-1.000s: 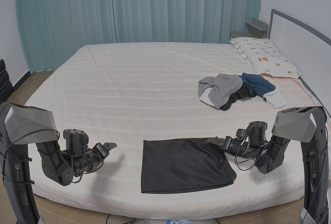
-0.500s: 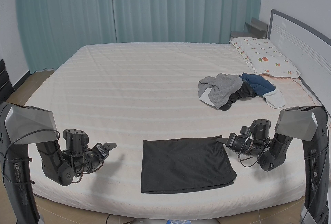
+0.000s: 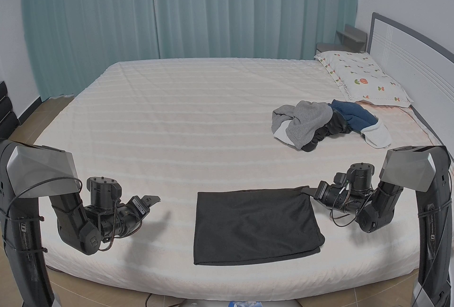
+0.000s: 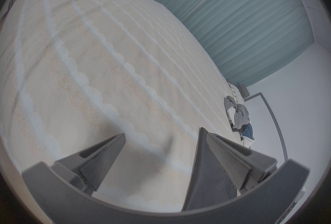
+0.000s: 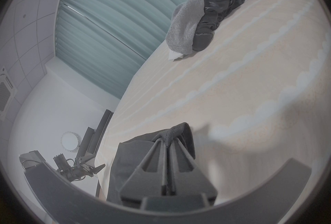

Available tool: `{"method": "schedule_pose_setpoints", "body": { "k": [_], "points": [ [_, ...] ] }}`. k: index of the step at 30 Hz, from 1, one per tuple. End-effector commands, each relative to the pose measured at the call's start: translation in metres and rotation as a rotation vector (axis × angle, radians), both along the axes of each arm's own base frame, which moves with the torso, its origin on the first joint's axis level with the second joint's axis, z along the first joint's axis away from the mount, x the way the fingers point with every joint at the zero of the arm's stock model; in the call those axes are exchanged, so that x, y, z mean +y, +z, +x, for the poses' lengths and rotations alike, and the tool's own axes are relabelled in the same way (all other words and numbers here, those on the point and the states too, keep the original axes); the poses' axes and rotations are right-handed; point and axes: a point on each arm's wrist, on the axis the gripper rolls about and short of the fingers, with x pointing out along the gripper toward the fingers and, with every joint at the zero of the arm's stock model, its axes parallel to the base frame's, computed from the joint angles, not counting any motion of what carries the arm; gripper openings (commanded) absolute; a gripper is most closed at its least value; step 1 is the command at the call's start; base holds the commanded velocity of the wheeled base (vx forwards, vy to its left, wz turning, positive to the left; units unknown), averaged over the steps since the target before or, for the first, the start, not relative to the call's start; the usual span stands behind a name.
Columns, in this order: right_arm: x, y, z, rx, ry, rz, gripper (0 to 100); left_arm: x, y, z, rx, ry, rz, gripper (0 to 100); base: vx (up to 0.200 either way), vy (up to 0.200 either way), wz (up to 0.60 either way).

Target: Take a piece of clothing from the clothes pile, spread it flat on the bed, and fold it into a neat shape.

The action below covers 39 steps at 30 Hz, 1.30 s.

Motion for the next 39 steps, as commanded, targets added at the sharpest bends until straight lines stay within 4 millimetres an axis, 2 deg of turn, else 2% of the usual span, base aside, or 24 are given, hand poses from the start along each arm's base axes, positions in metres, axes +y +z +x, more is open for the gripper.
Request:
{"method": "schedule_pose_setpoints", "body": {
  "k": [1, 6, 11, 12, 13, 15, 17, 19, 25, 38, 39],
  "points": [
    [-0.001, -0.003, 0.001, 0.017, -0.002, -0.003, 100, 0.0, 0.0, 0.0, 0.001, 0.0, 0.0, 100, 0.0, 0.0, 0.0],
    [-0.005, 0.001, -0.003, 0.02, -0.01, -0.002, 100, -0.001, 0.0, 0.0, 0.001, -0.003, -0.001, 100, 0.0, 0.0, 0.0],
    [-0.016, 0.029, -0.024, 0.021, 0.011, 0.006, 100, -0.001, -0.001, 0.0, 0.002, -0.003, -0.001, 100, 0.0, 0.0, 0.0],
    [-0.016, 0.029, -0.025, 0.021, 0.011, 0.006, 100, -0.001, -0.001, 0.0, 0.002, -0.003, -0.001, 100, 0.0, 0.0, 0.0],
    [-0.016, 0.037, -0.034, 0.025, 0.018, 0.005, 100, -0.001, 0.0, 0.0, 0.001, -0.002, -0.002, 100, 0.0, 0.0, 0.0],
    [-0.015, 0.04, -0.042, 0.034, 0.025, 0.0, 100, -0.001, 0.0, 0.0, 0.0, -0.002, -0.003, 100, -0.2, 0.0, 0.0],
    [-0.01, 0.036, -0.062, 0.068, 0.066, -0.041, 100, 0.0, 0.0, 0.0, 0.001, -0.001, -0.002, 100, -0.2, 0.0, 0.0],
    [-0.006, 0.032, -0.071, 0.075, 0.1, -0.079, 100, 0.0, 0.0, 0.0, 0.001, -0.001, -0.002, 100, -0.2, 0.0, 0.0],
    [0.002, 0.03, -0.081, 0.087, 0.145, -0.106, 100, 0.0, 0.0, 0.0, 0.001, -0.002, 0.0, 100, -0.2, 0.0, 0.0],
    [-0.004, 0.021, -0.078, 0.096, 0.145, -0.14, 100, 0.0, -0.001, 0.0, 0.002, -0.002, 0.001, 100, 0.0, 0.0, 0.0],
    [-0.005, 0.02, -0.077, 0.098, 0.141, -0.14, 0, 0.0, -0.001, 0.0, 0.002, -0.002, 0.001, 100, 0.0, 0.0, 0.0]
  ]
}}
